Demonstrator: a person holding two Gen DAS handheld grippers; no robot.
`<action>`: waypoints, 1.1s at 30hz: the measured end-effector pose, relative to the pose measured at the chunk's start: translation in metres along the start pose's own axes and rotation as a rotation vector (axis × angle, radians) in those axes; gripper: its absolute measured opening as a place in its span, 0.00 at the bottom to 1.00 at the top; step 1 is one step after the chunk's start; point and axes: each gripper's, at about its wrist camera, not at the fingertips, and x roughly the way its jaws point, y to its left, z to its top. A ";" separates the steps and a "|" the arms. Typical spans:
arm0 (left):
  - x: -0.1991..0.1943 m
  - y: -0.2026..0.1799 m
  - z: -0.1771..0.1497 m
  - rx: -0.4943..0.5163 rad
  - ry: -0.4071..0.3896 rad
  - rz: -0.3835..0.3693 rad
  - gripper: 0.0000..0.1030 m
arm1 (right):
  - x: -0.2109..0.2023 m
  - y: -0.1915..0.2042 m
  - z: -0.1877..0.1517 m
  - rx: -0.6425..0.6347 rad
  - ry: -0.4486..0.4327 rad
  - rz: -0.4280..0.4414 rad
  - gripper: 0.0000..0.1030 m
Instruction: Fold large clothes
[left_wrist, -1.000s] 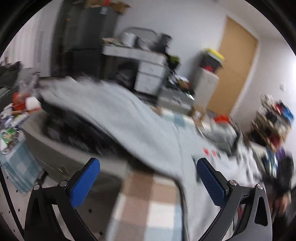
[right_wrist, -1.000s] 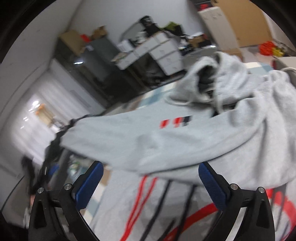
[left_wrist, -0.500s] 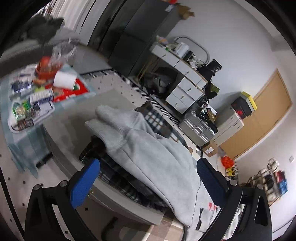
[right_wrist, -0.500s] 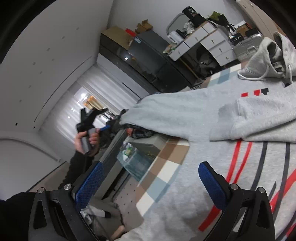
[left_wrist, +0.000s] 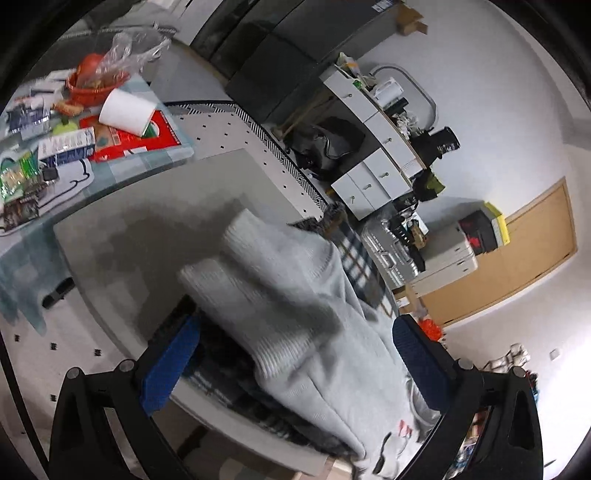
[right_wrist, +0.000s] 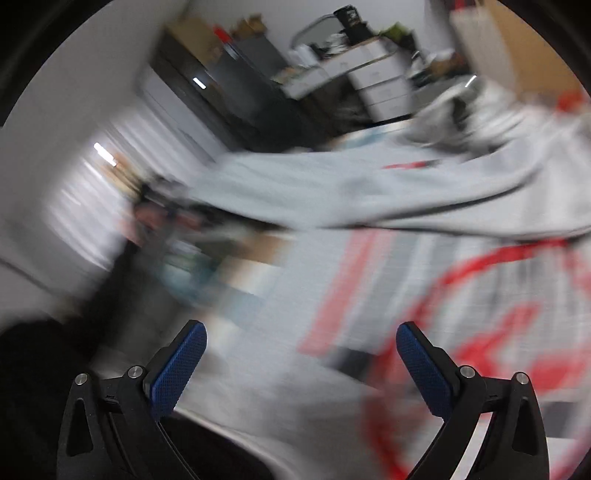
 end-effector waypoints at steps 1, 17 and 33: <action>0.002 0.000 0.003 -0.009 -0.004 -0.009 0.99 | -0.008 0.003 -0.003 -0.062 -0.008 -0.103 1.00; -0.010 -0.018 0.013 0.083 -0.054 -0.075 0.23 | -0.045 0.018 -0.024 0.116 -0.198 -0.199 1.00; 0.016 -0.013 0.015 0.065 -0.003 -0.043 0.67 | -0.021 0.075 0.031 -0.053 -0.439 -0.156 1.00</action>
